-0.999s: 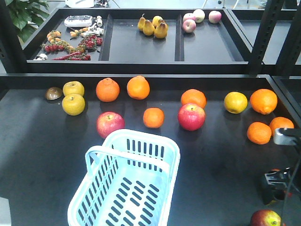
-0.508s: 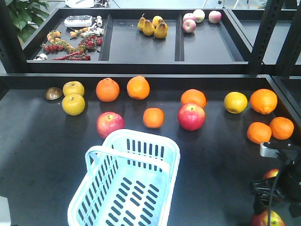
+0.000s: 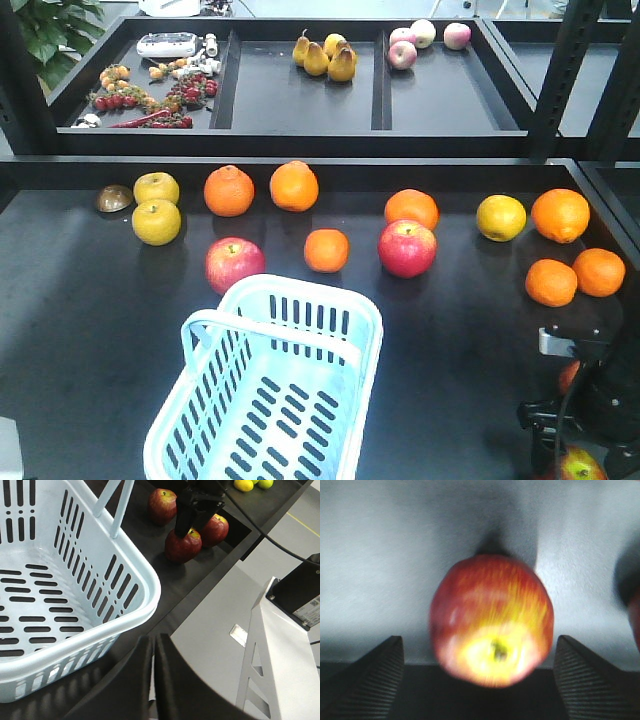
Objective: Pick three apples into basket with both arms
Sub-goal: 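Close the right gripper around the red apple and lift it, then carry the apple over the basket and release it with the right gripper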
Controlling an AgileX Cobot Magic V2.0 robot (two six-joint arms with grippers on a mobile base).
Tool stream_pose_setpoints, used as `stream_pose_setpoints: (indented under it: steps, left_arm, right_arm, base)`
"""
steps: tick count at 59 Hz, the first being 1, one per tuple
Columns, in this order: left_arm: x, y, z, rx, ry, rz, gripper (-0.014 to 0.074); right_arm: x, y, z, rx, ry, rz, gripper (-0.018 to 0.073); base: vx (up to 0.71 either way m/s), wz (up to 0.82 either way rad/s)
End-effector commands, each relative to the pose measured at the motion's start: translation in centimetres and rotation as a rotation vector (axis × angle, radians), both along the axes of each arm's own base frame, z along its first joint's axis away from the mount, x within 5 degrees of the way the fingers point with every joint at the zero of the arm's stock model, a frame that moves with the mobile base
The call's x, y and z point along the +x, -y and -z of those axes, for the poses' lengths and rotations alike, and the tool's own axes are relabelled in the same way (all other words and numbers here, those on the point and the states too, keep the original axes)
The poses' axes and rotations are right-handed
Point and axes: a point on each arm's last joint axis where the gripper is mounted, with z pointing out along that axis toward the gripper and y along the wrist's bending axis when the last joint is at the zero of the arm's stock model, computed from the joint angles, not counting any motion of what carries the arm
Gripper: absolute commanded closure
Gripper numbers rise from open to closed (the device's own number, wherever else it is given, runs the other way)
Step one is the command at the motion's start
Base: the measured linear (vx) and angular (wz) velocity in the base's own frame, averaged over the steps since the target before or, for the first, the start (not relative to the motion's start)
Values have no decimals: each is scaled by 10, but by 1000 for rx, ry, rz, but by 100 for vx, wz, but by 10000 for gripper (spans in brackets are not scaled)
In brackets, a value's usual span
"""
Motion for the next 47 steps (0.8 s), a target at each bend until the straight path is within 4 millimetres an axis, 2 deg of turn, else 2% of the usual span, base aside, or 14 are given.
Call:
stream_pose_setpoints:
  steps: [1,19,24,30,34,41,45,47]
  left_arm:
    - [3,0,-6,12,27,0,603]
    - [3,0,-6,12,27,0,603]
    - [3,0,-6,12,27,0,603]
    - [3,0,-6,12,27,0,603]
    - [3,0,-6,12,27,0,603]
    - [3,0,-6,12,27,0,603]
    - [3,0,-6,12,27,0,603]
    - [3,0,-6,12,27,0,603]
  right_arm:
    - [6,0,-5,-5,32,-7,-22]
    - [5,0,11,-1,-19,-5,-17]
    - [4,0,12,1,-27,-11,15]
    - [4,0,6,6,-7,-28,118]
    - [5,-2,-4,20,32,-45,223]
    - [1,-6,-39,54,159,-87,475]
    - [-4,-10,-58,90,219,-111,577]
    - [-7,-11,-67,104,245,-114,574]
  base:
    - [0,0]
    - [0,0]
    - [0,0]
    - [0,0]
    - [0,0]
    - [0,0]
    - [0,0]
    - [0,0]
